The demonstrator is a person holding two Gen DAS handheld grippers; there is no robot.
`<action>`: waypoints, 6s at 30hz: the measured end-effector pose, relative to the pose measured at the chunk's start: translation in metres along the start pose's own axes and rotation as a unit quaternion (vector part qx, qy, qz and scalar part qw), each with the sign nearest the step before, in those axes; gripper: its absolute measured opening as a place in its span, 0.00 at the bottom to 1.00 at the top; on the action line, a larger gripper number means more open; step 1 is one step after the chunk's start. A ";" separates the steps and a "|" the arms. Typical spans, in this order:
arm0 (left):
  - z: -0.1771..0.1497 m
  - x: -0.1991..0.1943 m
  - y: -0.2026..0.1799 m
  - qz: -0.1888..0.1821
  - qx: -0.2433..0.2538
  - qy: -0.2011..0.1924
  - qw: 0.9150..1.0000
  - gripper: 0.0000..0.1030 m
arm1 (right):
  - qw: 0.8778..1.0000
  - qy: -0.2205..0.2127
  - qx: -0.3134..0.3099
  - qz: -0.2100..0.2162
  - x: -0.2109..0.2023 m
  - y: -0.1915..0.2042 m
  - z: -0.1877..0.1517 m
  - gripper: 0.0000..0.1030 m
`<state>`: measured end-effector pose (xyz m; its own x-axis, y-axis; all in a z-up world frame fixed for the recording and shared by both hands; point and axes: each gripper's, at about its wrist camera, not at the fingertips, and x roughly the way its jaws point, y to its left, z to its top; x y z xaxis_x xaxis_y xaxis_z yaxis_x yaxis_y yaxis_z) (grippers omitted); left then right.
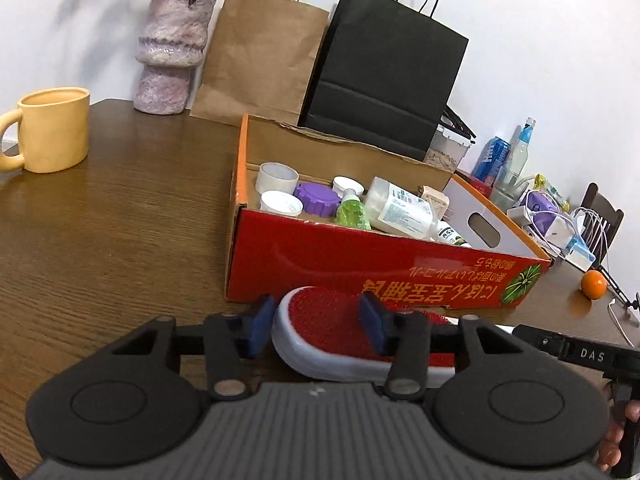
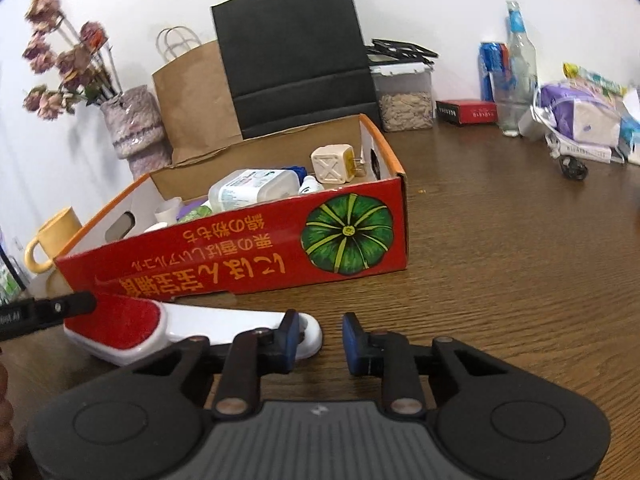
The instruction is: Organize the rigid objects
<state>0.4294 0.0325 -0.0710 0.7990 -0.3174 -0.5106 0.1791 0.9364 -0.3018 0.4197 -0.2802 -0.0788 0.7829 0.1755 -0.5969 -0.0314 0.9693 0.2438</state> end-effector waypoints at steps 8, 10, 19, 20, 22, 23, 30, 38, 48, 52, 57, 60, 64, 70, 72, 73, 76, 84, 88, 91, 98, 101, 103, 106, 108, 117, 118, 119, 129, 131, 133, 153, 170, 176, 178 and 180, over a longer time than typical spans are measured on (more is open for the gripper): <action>-0.002 0.001 0.001 -0.003 -0.018 0.007 1.000 0.55 | 0.999 0.024 0.017 0.034 0.007 -0.005 0.011 0.14; -0.005 -0.005 -0.004 0.008 -0.011 -0.001 1.000 0.53 | 0.998 0.022 0.030 0.043 0.007 -0.008 0.009 0.12; -0.057 -0.135 -0.039 0.036 0.010 -0.177 0.984 0.51 | 0.989 -0.141 -0.024 0.038 -0.104 0.033 -0.046 0.12; -0.067 -0.152 -0.042 0.041 -0.002 -0.194 0.980 0.51 | 0.985 -0.164 -0.040 0.036 -0.121 0.039 -0.056 0.12; -0.084 -0.180 -0.049 0.043 -0.007 -0.217 0.975 0.51 | 0.977 -0.203 -0.058 0.034 -0.153 0.046 -0.076 0.12; -0.092 -0.193 -0.053 0.043 -0.004 -0.223 0.974 0.50 | 0.974 -0.217 -0.054 0.038 -0.167 0.046 -0.084 0.12; -0.117 -0.246 -0.075 0.036 0.002 -0.238 0.971 0.49 | 0.966 -0.251 -0.031 0.058 -0.224 0.037 -0.110 0.11; -0.113 -0.254 -0.096 0.029 0.009 -0.255 0.967 0.49 | 0.960 -0.271 -0.021 0.061 -0.243 0.022 -0.108 0.11; 0.003 -0.169 -0.104 -0.003 0.018 -0.228 0.973 0.45 | 0.966 -0.250 0.035 0.056 -0.176 -0.001 0.007 0.11; 0.058 -0.115 -0.100 0.005 -0.014 -0.185 0.983 0.43 | 0.975 -0.214 0.037 0.037 -0.124 -0.004 0.068 0.11; 0.093 -0.046 -0.087 0.016 -0.011 -0.127 0.992 0.43 | 0.988 -0.150 0.025 0.018 -0.056 -0.004 0.113 0.11; 0.095 -0.011 -0.075 0.024 -0.021 -0.089 0.996 0.43 | 0.993 -0.115 0.012 0.009 -0.020 -0.005 0.118 0.11; 0.083 0.028 -0.056 0.034 -0.030 -0.047 0.998 0.43 | 0.997 -0.077 -0.006 -0.012 0.023 -0.003 0.110 0.11; 0.069 0.055 -0.035 0.037 -0.029 0.004 0.999 0.44 | 0.998 -0.038 -0.049 -0.033 0.057 0.006 0.091 0.14; 0.065 0.057 -0.041 0.044 0.009 0.008 0.999 0.46 | 0.997 -0.039 -0.062 -0.039 0.061 0.007 0.087 0.14; 0.063 0.055 -0.044 0.046 0.022 0.001 0.999 0.49 | 0.996 -0.043 -0.070 -0.044 0.062 0.009 0.085 0.14; 0.067 0.052 -0.050 0.043 0.032 0.008 0.999 0.52 | 0.995 -0.042 -0.077 -0.050 0.063 0.015 0.086 0.14; 0.096 0.017 -0.061 0.079 0.054 -0.036 0.995 0.64 | 0.992 -0.060 -0.109 -0.021 0.028 0.038 0.109 0.25; 0.098 -0.017 -0.077 0.101 0.092 -0.114 0.984 0.94 | 0.987 -0.095 -0.127 0.004 -0.004 0.055 0.115 0.41; 0.090 -0.039 -0.086 0.104 0.117 -0.180 0.971 0.99 | 0.976 -0.163 -0.140 0.023 -0.029 0.061 0.107 0.72; 0.064 -0.072 -0.104 0.092 0.145 -0.248 0.953 1.00 | 0.950 -0.261 -0.173 -0.005 -0.058 0.056 0.074 0.86; 0.059 -0.082 -0.107 0.089 0.139 -0.253 0.953 1.00 | 0.952 -0.258 -0.161 -0.008 -0.067 0.052 0.070 0.87; 0.056 -0.089 -0.109 0.091 0.141 -0.257 0.952 1.00 | 0.952 -0.260 -0.162 -0.006 -0.076 0.052 0.068 0.87; 0.050 -0.099 -0.113 0.088 0.145 -0.259 0.951 1.00 | 0.949 -0.267 -0.167 -0.005 -0.088 0.055 0.065 0.87; 0.045 -0.108 -0.115 0.087 0.143 -0.260 0.951 1.00 | 0.949 -0.269 -0.165 -0.003 -0.098 0.056 0.062 0.87; -0.003 -0.174 -0.117 0.081 0.131 -0.250 0.956 1.00 | 0.954 -0.267 -0.138 0.011 -0.166 0.054 0.012 0.87; -0.012 -0.185 -0.116 0.087 0.130 -0.251 0.955 1.00 | 0.955 -0.265 -0.133 0.015 -0.175 0.054 0.002 0.87; -0.022 -0.196 -0.116 0.094 0.125 -0.253 0.955 1.00 | 0.955 -0.263 -0.132 0.019 -0.185 0.053 -0.009 0.87; -0.120 -0.286 -0.111 0.156 0.124 -0.231 0.952 1.00 | 0.970 -0.209 -0.120 0.021 -0.269 0.053 -0.123 0.87; -0.136 -0.304 -0.111 0.162 0.121 -0.222 0.954 1.00 | 0.973 -0.202 -0.108 0.020 -0.286 0.057 -0.145 0.87; -0.152 -0.321 -0.111 0.174 0.101 -0.208 0.957 1.00 | 0.976 -0.192 -0.099 0.018 -0.301 0.061 -0.168 0.87; -0.203 -0.362 -0.120 0.128 0.115 -0.177 0.969 1.00 | 0.968 -0.227 -0.104 0.008 -0.354 0.079 -0.227 0.94; -0.204 -0.361 -0.123 0.127 0.117 -0.175 0.969 1.00 | 0.972 -0.214 -0.096 0.013 -0.351 0.079 -0.228 0.98; -0.203 -0.361 -0.124 0.127 0.117 -0.174 0.970 1.00 | 0.973 -0.212 -0.094 0.013 -0.351 0.078 -0.228 0.98; -0.203 -0.361 -0.123 0.127 0.117 -0.174 0.969 1.00 | 0.973 -0.212 -0.094 0.013 -0.351 0.078 -0.228 0.98; -0.203 -0.361 -0.124 0.127 0.117 -0.174 0.969 1.00 | 0.973 -0.211 -0.093 0.013 -0.350 0.078 -0.228 0.98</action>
<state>0.0018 0.0010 -0.0130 0.9726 -0.0409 -0.2288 0.0444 0.9990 0.0099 0.0012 -0.2268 -0.0248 0.9648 0.1519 -0.2149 -0.1355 0.9868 0.0890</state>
